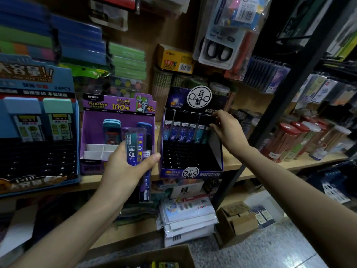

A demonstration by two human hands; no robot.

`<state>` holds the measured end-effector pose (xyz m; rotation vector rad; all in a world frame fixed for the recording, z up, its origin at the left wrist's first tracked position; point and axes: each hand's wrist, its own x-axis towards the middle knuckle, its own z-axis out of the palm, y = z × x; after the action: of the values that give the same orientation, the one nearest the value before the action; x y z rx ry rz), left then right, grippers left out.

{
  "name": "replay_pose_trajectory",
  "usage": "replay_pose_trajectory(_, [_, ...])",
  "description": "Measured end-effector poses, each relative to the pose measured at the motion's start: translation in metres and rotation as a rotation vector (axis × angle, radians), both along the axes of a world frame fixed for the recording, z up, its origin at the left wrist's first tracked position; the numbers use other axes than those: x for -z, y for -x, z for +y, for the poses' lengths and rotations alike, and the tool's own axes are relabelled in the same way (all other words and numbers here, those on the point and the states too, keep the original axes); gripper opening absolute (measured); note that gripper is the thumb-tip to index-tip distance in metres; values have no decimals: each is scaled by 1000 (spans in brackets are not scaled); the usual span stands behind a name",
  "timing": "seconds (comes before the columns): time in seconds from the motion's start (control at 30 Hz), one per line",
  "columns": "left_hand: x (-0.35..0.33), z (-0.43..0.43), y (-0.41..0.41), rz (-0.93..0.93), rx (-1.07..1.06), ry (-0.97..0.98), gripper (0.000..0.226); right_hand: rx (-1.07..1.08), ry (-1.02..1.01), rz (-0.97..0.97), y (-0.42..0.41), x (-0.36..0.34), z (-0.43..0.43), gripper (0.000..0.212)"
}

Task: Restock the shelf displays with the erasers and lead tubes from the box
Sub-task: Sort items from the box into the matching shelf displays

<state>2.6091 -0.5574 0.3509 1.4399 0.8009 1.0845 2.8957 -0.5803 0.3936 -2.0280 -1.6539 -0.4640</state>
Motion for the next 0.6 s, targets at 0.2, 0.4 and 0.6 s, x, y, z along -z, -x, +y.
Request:
replay_pose_trajectory(0.2, [-4, -3, 0, -7, 8, 2, 25, 66, -62, -8, 20, -4, -6, 27])
replay_pose_trajectory(0.4, [-6, -7, 4, -4, 34, -5, 27, -260, 119, 749, 105, 2, -36, 8])
replay_pose_trajectory(0.6, [-9, -10, 14, 19, 93, -21, 39, -376, 194, 1234, 166, -5, -36, 15])
